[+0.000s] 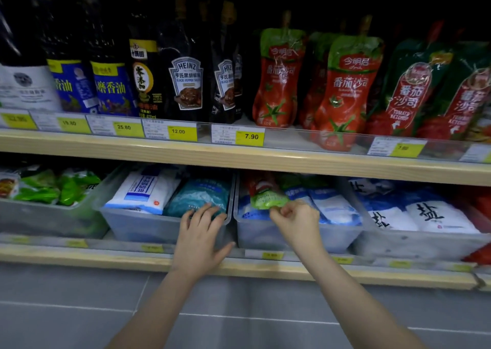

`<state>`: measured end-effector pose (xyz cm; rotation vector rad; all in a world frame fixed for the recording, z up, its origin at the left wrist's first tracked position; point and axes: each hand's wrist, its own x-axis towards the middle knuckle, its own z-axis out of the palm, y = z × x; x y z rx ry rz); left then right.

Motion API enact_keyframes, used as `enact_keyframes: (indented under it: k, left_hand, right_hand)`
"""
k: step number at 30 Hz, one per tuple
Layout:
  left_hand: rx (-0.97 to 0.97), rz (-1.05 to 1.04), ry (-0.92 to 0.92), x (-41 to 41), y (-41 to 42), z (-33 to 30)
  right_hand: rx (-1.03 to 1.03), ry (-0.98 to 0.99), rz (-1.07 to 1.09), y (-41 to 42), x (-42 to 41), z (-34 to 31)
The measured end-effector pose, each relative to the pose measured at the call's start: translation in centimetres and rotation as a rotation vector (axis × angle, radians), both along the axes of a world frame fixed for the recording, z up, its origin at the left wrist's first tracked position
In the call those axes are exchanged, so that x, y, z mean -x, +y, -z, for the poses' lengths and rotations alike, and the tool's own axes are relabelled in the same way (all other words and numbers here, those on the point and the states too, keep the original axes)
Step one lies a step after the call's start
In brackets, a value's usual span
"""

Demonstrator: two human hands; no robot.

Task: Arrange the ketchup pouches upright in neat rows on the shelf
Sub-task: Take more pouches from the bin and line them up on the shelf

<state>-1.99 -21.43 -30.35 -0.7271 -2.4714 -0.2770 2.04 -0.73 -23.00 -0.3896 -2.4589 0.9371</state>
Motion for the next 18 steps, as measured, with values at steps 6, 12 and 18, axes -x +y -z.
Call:
enact_keyframes:
  k: [6,12,18]
  left_hand:
    - [-0.191,0.125,-0.061,-1.9,2.1,-0.5]
    - [-0.144,0.313,-0.181,-1.2,6.0,-2.1]
    - [-0.164,0.314,-0.203,-0.9,6.0,-1.9]
  right_hand:
    - [-0.013,0.156,-0.199,1.1,-5.0,2.3]
    - [-0.199,0.135,-0.325,3.8,-4.2,0.8]
    - [-0.323,-0.074,-0.573,2.9,-1.8,1.7]
